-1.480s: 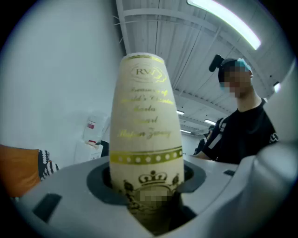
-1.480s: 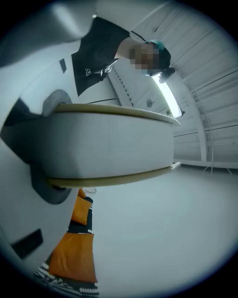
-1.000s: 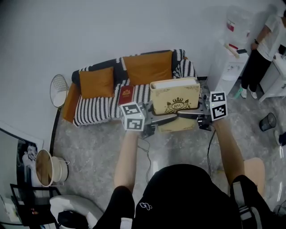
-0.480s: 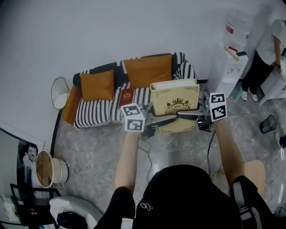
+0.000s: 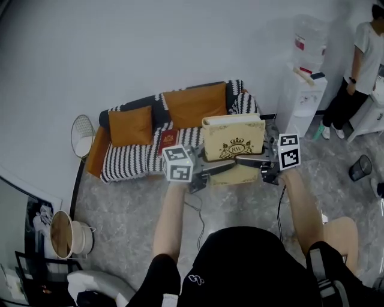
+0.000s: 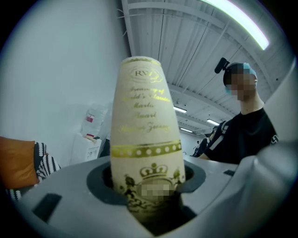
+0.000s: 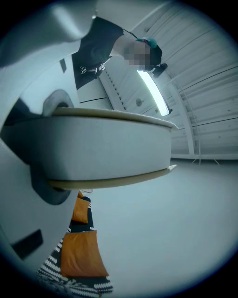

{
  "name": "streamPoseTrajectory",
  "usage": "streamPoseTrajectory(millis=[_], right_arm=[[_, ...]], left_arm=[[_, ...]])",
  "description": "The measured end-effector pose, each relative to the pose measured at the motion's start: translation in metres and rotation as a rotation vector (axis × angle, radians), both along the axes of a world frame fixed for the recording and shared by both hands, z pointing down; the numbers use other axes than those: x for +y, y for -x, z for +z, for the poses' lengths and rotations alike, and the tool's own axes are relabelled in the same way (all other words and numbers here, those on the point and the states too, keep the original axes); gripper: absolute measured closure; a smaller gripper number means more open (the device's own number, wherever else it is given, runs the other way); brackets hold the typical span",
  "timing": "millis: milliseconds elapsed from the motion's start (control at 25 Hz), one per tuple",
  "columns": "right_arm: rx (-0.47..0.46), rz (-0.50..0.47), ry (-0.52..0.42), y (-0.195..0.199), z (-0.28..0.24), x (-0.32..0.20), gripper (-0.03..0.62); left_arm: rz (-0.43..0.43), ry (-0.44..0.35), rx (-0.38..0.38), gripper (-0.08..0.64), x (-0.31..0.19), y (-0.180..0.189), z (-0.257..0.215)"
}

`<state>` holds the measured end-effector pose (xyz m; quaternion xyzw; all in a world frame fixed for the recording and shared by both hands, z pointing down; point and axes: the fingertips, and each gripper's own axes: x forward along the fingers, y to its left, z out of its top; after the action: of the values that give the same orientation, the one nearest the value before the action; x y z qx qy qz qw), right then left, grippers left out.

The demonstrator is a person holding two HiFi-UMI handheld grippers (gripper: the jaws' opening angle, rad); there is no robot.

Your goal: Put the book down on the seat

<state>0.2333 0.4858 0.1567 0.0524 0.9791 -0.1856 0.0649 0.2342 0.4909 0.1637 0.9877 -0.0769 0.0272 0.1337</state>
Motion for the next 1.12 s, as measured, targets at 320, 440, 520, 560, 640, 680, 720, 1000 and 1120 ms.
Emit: streamPoseTrajectory(millis=[320, 440, 520, 560, 640, 680, 720, 1000, 1120], right_arm=[[0.043, 0.006, -0.014, -0.004, -0.008, 0.007, 0.368], [0.048, -0.002, -0.016, -0.004, -0.008, 0.008, 0.368], [0.046, -0.008, -0.022, -0.004, -0.009, 0.006, 0.368], [0.045, -0.011, -0.024, -0.004, -0.008, 0.005, 0.368], [0.047, -0.012, -0.024, -0.004, -0.003, 0.004, 0.368], [0.047, -0.011, -0.024, -0.005, 0.001, 0.002, 0.368], [0.046, -0.01, -0.023, -0.004, 0.004, -0.002, 0.368], [0.061, 0.012, 0.004, 0.025, 0.031, -0.061, 0.368], [0.08, 0.013, 0.013, 0.052, 0.031, -0.112, 0.368]], left_arm=[[0.003, 0.0, 0.006, 0.301, 0.006, -0.004, -0.006], [-0.006, 0.0, 0.008, 0.301, 0.006, -0.004, -0.006], [-0.014, -0.005, 0.012, 0.301, 0.004, -0.003, -0.007], [-0.017, -0.006, 0.011, 0.301, 0.004, -0.004, -0.006], [-0.019, -0.004, 0.006, 0.301, 0.003, -0.004, -0.001], [-0.02, -0.003, 0.005, 0.301, 0.0, -0.004, 0.002], [-0.02, -0.001, 0.005, 0.301, -0.003, -0.004, 0.006], [-0.002, 0.024, 0.027, 0.301, -0.062, 0.025, 0.034], [-0.012, 0.035, 0.061, 0.301, -0.113, 0.053, 0.034]])
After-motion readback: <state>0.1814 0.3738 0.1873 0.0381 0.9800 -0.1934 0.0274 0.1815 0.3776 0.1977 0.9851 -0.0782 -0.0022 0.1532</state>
